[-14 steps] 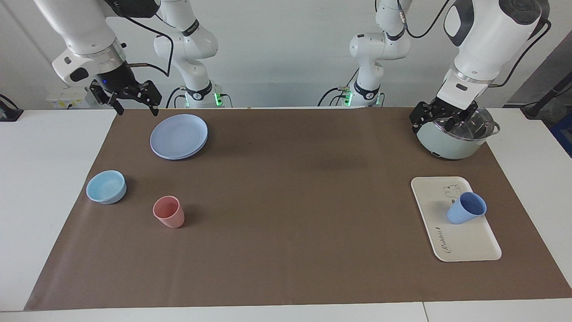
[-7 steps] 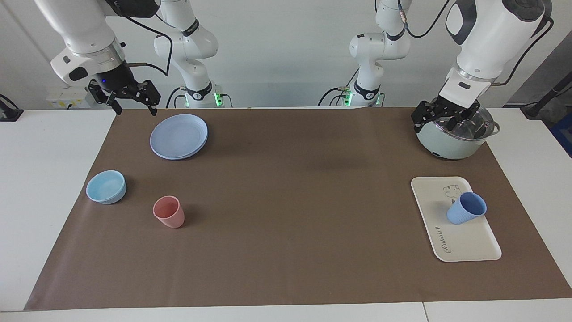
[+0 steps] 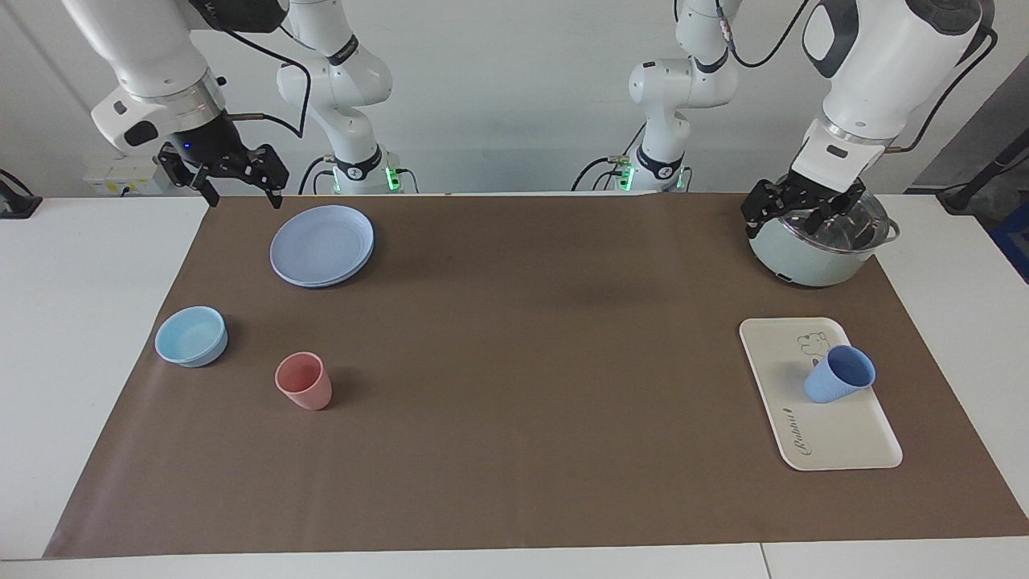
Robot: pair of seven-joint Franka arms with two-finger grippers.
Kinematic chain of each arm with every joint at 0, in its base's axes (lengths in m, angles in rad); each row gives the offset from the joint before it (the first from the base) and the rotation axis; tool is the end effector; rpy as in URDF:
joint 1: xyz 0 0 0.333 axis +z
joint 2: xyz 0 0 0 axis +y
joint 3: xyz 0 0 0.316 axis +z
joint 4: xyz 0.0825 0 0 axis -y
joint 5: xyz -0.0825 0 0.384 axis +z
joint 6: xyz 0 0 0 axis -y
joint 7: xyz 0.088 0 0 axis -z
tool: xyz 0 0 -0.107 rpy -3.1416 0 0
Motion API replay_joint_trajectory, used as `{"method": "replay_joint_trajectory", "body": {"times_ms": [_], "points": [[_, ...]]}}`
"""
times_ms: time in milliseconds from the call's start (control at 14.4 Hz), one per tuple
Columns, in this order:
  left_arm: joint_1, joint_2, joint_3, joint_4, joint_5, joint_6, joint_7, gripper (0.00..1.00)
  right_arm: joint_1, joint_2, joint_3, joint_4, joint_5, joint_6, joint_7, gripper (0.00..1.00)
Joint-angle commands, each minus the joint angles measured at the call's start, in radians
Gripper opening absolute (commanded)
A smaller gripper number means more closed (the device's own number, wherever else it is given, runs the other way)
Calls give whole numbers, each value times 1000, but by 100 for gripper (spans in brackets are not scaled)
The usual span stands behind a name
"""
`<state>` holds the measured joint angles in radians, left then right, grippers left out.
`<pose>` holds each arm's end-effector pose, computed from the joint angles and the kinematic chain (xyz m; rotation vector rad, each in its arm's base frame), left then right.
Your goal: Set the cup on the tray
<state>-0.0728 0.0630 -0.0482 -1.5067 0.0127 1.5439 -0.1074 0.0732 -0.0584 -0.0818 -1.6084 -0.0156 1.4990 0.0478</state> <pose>0.5674 -0.0667 0.6169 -3.1288 0.0209 0.0383 0.5286 -0.0077 0.6323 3.1275 -0.0889 -0.0798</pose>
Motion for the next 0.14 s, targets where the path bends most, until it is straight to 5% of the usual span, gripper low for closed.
{"method": "replay_joint_trajectory", "body": {"times_ms": [0, 70], "points": [[-4, -17, 7, -6, 10, 5, 14, 100, -3, 0, 5, -4, -3, 10, -11, 100], [-4, -17, 8, -6, 10, 7, 15, 100, -3, 0, 5, -2, -3, 10, -17, 100]]}}
